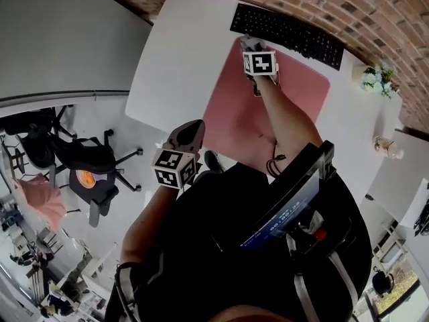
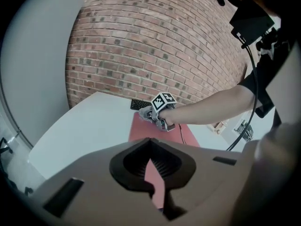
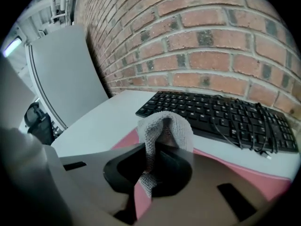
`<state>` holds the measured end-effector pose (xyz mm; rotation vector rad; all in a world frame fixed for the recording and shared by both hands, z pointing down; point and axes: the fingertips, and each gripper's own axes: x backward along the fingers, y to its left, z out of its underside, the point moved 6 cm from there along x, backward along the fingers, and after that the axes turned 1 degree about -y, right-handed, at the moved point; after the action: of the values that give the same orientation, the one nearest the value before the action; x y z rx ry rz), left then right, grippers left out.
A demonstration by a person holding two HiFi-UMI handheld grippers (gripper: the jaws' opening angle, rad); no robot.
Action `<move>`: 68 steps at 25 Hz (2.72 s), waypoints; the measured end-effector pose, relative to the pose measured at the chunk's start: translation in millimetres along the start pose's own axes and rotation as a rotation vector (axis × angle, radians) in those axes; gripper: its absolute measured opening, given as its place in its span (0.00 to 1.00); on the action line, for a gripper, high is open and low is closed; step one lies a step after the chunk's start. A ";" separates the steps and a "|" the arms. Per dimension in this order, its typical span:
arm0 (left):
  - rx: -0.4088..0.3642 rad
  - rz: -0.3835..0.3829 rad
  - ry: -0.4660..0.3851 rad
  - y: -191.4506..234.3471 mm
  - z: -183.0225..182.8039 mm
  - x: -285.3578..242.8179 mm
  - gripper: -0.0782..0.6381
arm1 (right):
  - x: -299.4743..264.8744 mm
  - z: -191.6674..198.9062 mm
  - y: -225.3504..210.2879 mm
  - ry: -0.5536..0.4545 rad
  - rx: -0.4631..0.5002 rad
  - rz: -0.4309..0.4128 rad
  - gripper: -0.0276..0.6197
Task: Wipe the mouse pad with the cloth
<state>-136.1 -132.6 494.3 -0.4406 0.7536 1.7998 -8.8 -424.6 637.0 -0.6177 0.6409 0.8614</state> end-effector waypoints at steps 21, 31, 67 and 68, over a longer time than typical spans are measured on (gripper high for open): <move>-0.135 0.176 0.037 -49.3 -14.6 -43.2 0.12 | 95.0 67.2 -132.3 -0.058 -0.171 0.169 0.09; -0.161 0.227 0.049 -66.7 -11.1 -52.6 0.12 | 135.1 97.7 -178.0 -0.065 -0.226 0.257 0.09; -0.226 0.260 -0.453 -29.3 -41.3 138.1 0.12 | 457.5 81.4 87.1 -0.699 -0.031 0.274 0.09; -0.225 0.266 -0.469 -29.9 -41.2 146.5 0.12 | 466.5 85.1 101.5 -0.714 -0.027 0.270 0.09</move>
<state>-161.6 -51.6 364.5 -0.0515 0.2918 2.1413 158.8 -86.9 332.1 -0.2129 0.0595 1.2569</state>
